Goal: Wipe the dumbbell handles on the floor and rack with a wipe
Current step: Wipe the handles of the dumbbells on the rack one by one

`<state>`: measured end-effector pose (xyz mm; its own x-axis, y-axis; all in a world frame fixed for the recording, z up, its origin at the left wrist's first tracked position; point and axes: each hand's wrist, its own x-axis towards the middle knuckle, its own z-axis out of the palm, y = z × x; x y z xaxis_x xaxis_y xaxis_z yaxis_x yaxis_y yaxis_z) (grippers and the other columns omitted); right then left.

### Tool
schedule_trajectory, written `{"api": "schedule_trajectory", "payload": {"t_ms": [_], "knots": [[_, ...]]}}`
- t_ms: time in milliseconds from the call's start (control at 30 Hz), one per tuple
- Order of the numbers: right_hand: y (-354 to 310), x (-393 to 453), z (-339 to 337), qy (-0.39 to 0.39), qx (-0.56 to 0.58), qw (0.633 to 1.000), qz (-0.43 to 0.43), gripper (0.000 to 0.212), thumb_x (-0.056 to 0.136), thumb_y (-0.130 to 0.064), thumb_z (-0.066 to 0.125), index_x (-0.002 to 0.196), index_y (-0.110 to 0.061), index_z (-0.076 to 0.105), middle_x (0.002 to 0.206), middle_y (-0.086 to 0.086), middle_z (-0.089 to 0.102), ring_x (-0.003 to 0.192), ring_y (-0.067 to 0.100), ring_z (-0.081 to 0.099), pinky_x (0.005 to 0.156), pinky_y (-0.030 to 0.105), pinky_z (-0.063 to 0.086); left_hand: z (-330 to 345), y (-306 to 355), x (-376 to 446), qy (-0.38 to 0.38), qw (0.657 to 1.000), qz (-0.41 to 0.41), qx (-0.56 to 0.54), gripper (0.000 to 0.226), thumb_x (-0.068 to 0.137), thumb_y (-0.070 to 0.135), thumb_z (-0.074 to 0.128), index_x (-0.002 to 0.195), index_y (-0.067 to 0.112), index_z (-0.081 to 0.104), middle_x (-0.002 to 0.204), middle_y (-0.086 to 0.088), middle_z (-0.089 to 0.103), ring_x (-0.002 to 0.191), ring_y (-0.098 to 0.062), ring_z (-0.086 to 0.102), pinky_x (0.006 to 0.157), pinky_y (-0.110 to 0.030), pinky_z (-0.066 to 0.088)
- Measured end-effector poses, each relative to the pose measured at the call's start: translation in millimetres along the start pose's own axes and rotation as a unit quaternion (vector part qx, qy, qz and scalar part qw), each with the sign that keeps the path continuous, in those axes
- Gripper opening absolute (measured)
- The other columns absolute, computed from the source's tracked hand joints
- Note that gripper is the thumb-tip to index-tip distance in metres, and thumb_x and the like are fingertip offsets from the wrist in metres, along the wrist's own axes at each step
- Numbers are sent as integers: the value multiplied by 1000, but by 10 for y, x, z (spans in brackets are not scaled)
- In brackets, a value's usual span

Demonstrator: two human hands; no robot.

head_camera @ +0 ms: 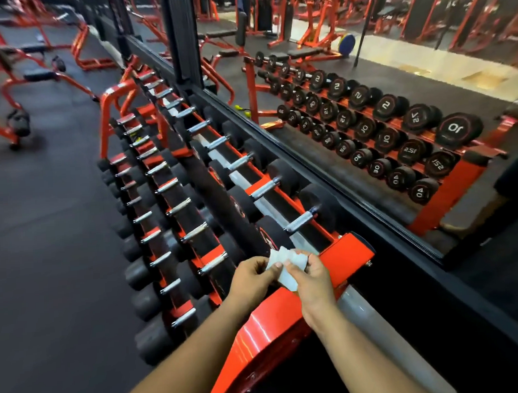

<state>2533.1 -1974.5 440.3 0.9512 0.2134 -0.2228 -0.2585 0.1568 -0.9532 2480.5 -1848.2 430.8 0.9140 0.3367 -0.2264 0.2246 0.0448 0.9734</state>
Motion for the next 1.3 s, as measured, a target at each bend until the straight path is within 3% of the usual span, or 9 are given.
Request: {"api": "schedule_trajectory", "payload": {"t_ms": [133, 267, 333, 500, 633, 700, 833, 1000, 1300], "knots": [[196, -296, -70, -50, -88, 994, -34, 41, 86, 3, 64, 111, -29, 64, 106, 3, 73, 98, 22, 72, 83, 40, 60, -172, 49, -503, 59, 998, 0, -7, 19, 99, 24, 67, 92, 7, 74, 87, -17, 75, 72, -22, 68, 65, -35, 56], [401, -626, -54, -75, -103, 992, 0, 52, 87, 10, 48, 116, -31, 59, 116, 4, 64, 100, 23, 69, 78, 37, 60, -477, -39, -818, 117, 992, 18, 32, 17, 99, 19, 66, 87, 11, 73, 75, -3, 74, 64, -14, 66, 62, -31, 53], [447, -791, 6, -89, -101, 991, 1, 51, 90, 12, 44, 117, -29, 57, 121, 8, 62, 103, 23, 66, 81, 37, 59, -714, -35, -976, 126, 989, 16, 73, 17, 99, 23, 67, 85, 15, 74, 74, -4, 74, 63, -16, 64, 63, -37, 53], [332, -1067, 568, -212, -222, 948, -86, 47, 94, -23, 68, 136, -31, 49, 126, -11, 60, 116, 1, 57, 97, 22, 46, -1327, 57, -1329, 83, 985, 45, 141, 16, 97, 26, 69, 91, 12, 74, 82, -13, 74, 66, -15, 63, 67, -41, 57], [286, -1238, 1066, -300, -315, 896, -87, 16, 93, -21, 72, 109, -19, 69, 99, -3, 76, 89, 10, 71, 79, 29, 54, -1741, 199, -1563, 66, 987, 79, 121, 17, 100, 22, 65, 97, 6, 72, 76, -2, 69, 60, -5, 57, 57, -21, 47], [371, -1439, 1310, -297, -279, 911, -62, 6, 95, -16, 68, 101, -14, 71, 88, 2, 77, 76, 14, 71, 67, 32, 56, -1997, 176, -1675, 85, 991, 82, 68, 17, 101, 23, 64, 101, 8, 71, 79, -1, 69, 62, -8, 58, 57, -21, 48], [621, -1863, 1984, -237, -209, 949, -13, 10, 100, -21, 63, 101, -13, 69, 88, 14, 77, 68, 27, 70, 53, 32, 55, -2591, -45, -1912, 72, 995, 62, 11, 22, 94, 22, 74, 107, 6, 68, 91, -15, 73, 70, -12, 66, 61, -24, 54], [834, -2130, 2507, -198, -225, 954, -15, 18, 100, -31, 62, 98, -17, 73, 88, 5, 78, 75, 22, 74, 64, 41, 59, -3180, -293, -1987, 70, 997, 44, 9, 32, 86, 37, 79, 90, 6, 71, 83, -23, 71, 69, -29, 67, 67, -50, 59], [801, -1907, 2885, -155, -117, 981, -27, 16, 101, -16, 60, 104, -6, 72, 99, 13, 77, 94, 29, 73, 88, 45, 57, -3549, -263, -1750, 50, 995, 54, 67, 27, 98, 31, 68, 84, 8, 66, 67, 0, 63, 58, -15, 56, 58, -36, 49]]}}
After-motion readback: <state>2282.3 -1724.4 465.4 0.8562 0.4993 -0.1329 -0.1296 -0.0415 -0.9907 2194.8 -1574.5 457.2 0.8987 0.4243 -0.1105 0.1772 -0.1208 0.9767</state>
